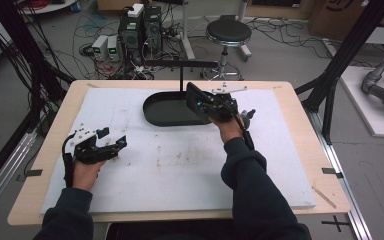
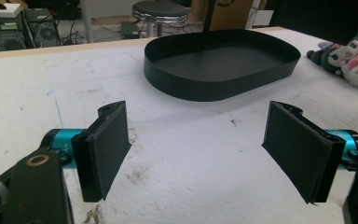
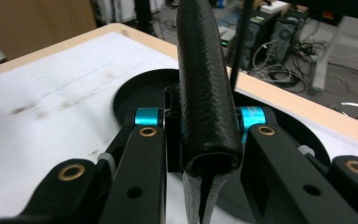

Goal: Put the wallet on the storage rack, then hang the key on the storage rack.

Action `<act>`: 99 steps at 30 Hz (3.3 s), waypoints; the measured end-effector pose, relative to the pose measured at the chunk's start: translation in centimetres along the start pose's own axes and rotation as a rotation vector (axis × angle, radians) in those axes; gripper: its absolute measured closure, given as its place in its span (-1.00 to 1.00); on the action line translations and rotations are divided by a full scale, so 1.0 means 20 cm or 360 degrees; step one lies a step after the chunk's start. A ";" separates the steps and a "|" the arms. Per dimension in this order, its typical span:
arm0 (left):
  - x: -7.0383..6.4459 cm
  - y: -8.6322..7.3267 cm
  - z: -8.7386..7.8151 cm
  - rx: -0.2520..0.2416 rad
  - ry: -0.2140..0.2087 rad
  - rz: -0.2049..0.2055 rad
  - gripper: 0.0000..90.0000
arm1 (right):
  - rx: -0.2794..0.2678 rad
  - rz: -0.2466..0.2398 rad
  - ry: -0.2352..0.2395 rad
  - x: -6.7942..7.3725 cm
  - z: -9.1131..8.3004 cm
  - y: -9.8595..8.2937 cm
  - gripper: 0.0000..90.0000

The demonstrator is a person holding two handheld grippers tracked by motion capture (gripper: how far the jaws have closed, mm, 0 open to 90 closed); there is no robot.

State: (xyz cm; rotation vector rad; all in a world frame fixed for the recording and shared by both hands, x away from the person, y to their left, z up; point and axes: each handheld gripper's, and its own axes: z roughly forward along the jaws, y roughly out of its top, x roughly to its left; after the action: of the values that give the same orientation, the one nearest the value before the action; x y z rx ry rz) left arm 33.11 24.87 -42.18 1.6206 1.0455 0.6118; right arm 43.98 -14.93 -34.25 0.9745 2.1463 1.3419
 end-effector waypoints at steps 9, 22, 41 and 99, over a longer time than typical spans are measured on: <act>0.01 0.00 0.00 -0.0002 -0.0007 -0.0005 -0.51 | 0.0125 -0.0101 -0.0252 -0.06 0.24 -0.02 0.74; 0.01 0.00 0.01 0.0004 -0.0010 -0.0006 -0.51 | 0.0196 -0.0146 -0.0537 -0.19 0.40 -0.08 0.74; 0.00 0.00 0.00 0.0002 -0.0014 0.0005 -0.51 | 0.0103 0.0024 -0.0284 -0.09 0.51 -0.12 0.10; 0.02 -0.01 -0.01 0.0026 0.0012 0.0012 -0.51 | 0.0168 0.0007 -0.0462 -0.22 -0.47 -0.54 -0.52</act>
State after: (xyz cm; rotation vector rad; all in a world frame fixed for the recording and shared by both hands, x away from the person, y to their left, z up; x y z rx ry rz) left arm 33.12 25.24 -42.40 1.6384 1.0529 0.6164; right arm 36.98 -26.93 -39.92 1.1392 2.0085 1.0254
